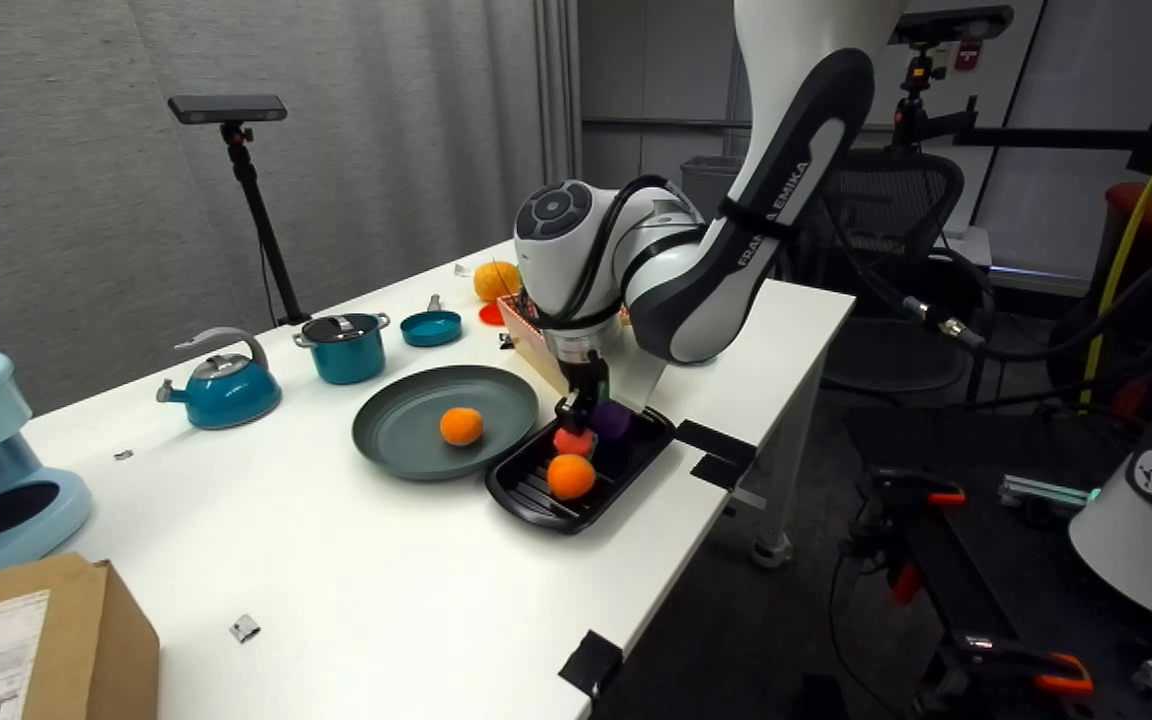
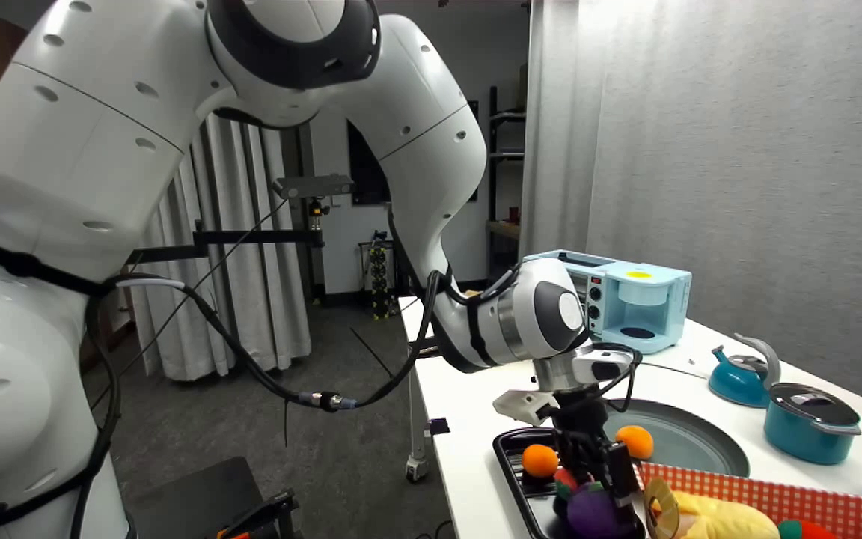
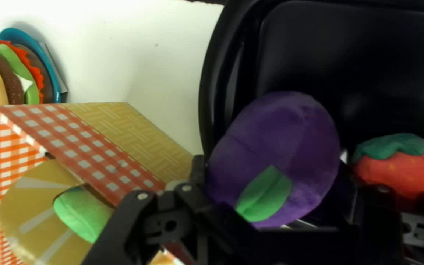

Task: Move the purple and orange object one after the other from the black plate to the gray plate

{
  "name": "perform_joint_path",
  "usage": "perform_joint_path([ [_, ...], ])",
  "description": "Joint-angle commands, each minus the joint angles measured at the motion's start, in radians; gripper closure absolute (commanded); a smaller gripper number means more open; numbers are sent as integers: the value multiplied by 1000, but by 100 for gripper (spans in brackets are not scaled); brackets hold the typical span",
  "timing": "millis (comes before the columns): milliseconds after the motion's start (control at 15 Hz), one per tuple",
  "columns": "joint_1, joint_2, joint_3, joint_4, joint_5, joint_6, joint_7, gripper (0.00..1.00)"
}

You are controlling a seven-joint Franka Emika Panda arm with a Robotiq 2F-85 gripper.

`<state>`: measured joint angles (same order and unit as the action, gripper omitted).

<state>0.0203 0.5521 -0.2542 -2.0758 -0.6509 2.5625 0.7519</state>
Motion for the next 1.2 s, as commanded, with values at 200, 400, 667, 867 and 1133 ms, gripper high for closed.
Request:
perform_joint_path([
  [200, 37, 0, -13, -3, 25, 0, 9, 69],
  [400, 59, 7, -7, 24, 18, 12, 14, 89],
  [667, 115, 27, -22, 85, -20, 18, 55, 94],
  [867, 137, 49, -36, 139, -37, 18, 90, 93],
  [1133, 147, 98, -63, 229, -44, 14, 126, 93],
])
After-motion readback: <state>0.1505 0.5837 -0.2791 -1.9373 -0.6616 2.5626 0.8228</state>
